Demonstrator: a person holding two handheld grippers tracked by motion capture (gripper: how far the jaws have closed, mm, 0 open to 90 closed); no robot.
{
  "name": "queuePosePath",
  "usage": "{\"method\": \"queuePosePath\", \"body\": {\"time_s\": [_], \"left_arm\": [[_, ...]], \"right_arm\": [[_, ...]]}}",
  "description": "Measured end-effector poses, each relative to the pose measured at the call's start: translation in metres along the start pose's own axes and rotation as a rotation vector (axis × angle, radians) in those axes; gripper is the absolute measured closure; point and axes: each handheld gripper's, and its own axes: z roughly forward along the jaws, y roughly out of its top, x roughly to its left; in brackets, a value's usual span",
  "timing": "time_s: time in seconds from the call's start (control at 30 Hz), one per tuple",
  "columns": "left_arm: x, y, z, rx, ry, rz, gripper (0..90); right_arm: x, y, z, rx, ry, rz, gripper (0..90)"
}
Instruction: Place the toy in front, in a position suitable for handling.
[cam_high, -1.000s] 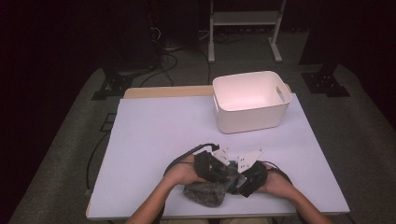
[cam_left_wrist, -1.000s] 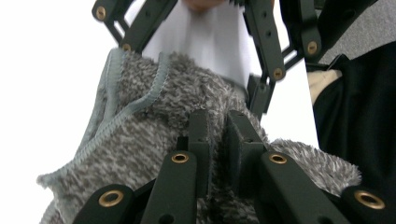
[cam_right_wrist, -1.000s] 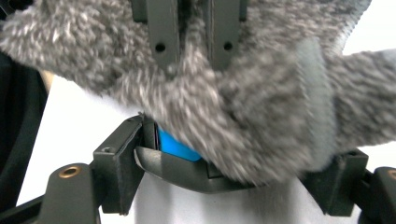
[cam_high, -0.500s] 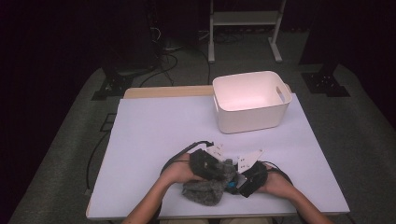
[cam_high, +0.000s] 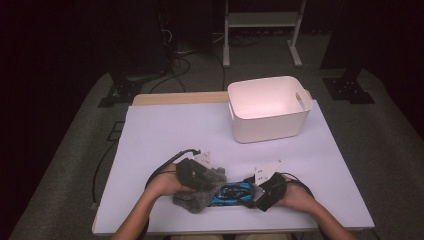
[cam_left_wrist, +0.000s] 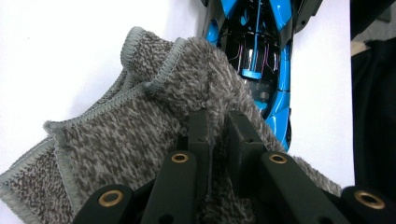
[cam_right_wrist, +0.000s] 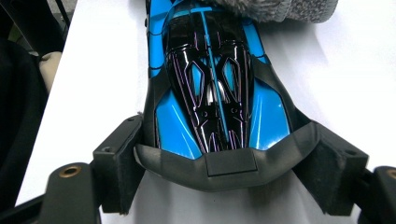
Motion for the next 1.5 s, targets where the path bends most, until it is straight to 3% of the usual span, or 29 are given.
{"method": "queuePosePath", "body": {"time_s": [0.13, 0.3, 0.43, 0.57, 0.7, 0.9, 1.03, 1.2, 1.37, 1.5], "left_arm": [[-0.002, 0.011, 0.006, -0.007, -0.014, 0.022, 81.2], [-0.005, 0.041, 0.019, -0.005, -0.036, 0.075, 81.2], [-0.006, 0.053, 0.026, -0.016, -0.060, 0.090, 81.2], [-0.010, 0.067, 0.037, 0.016, -0.072, 0.123, 81.1], [-0.009, 0.065, 0.035, 0.020, -0.070, 0.122, 81.1], [-0.007, 0.049, 0.024, 0.009, -0.058, 0.087, 81.1], [-0.004, 0.026, 0.013, 0.031, -0.032, 0.048, 81.1], [-0.001, 0.003, 0.004, 0.025, -0.026, 0.011, 81.0], [0.000, -0.004, -0.001, 0.032, -0.016, -0.003, 80.9], [-0.002, 0.001, 0.001, 0.019, -0.032, 0.003, 80.9]], "right_arm": [[0.000, 0.000, 0.000, -0.003, -0.001, -0.003, 22.5], [0.000, -0.001, 0.000, -0.007, 0.002, 0.004, 22.5], [0.000, -0.001, 0.000, -0.006, 0.000, 0.000, 22.5], [0.000, -0.001, 0.000, -0.006, -0.002, -0.003, 22.5], [0.000, -0.001, 0.000, -0.005, -0.002, -0.002, 22.5], [0.001, -0.001, 0.000, -0.004, -0.004, -0.004, 22.5], [0.001, -0.001, 0.000, -0.005, -0.005, -0.006, 22.5], [0.000, -0.001, 0.000, -0.005, -0.004, -0.006, 22.5], [0.000, -0.001, 0.000, -0.004, -0.005, -0.006, 22.5], [0.000, -0.001, 0.000, -0.004, -0.005, -0.005, 22.5]]}}
